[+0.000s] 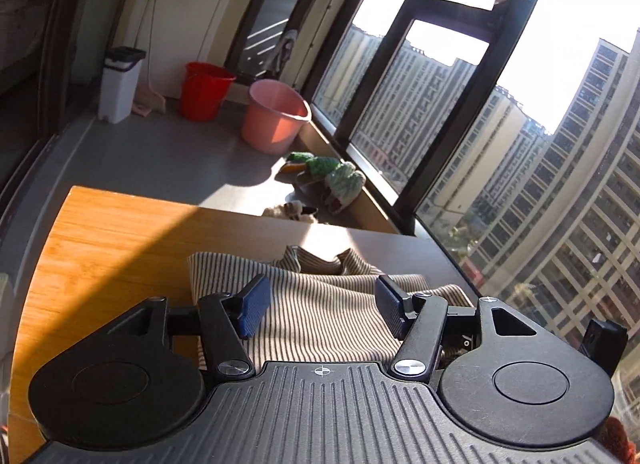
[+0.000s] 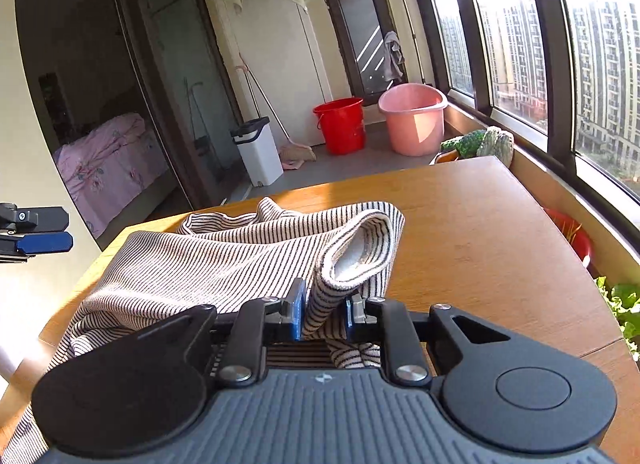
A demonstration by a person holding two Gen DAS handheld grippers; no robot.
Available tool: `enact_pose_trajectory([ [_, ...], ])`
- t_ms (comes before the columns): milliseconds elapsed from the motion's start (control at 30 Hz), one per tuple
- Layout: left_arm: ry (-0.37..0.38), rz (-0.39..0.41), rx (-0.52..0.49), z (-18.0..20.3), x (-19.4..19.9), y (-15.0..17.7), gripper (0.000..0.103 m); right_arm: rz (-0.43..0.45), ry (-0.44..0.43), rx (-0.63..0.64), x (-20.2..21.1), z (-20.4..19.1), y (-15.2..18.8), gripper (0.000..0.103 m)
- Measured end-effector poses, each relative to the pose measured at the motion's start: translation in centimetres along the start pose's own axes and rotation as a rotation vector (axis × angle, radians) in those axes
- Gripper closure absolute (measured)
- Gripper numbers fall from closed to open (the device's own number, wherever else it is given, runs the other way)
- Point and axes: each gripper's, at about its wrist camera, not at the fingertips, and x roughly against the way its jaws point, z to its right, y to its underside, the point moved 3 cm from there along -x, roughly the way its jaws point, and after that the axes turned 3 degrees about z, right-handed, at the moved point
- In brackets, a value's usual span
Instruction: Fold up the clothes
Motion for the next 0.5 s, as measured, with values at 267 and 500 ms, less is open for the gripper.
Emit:
enact_pose_trajectory([
  [267,-0.064,0.06,-0.193,1.2,-1.4,4.6,0.008,0.078,0.055,0.059,0.5,-0.4,-2.3,0.048],
  [500,-0.151,0.2,-0.331,2.3,-1.4,6.6,0.004,0.029,-0.002,0.158,-2.3,-3.6,-4.0,0.098],
])
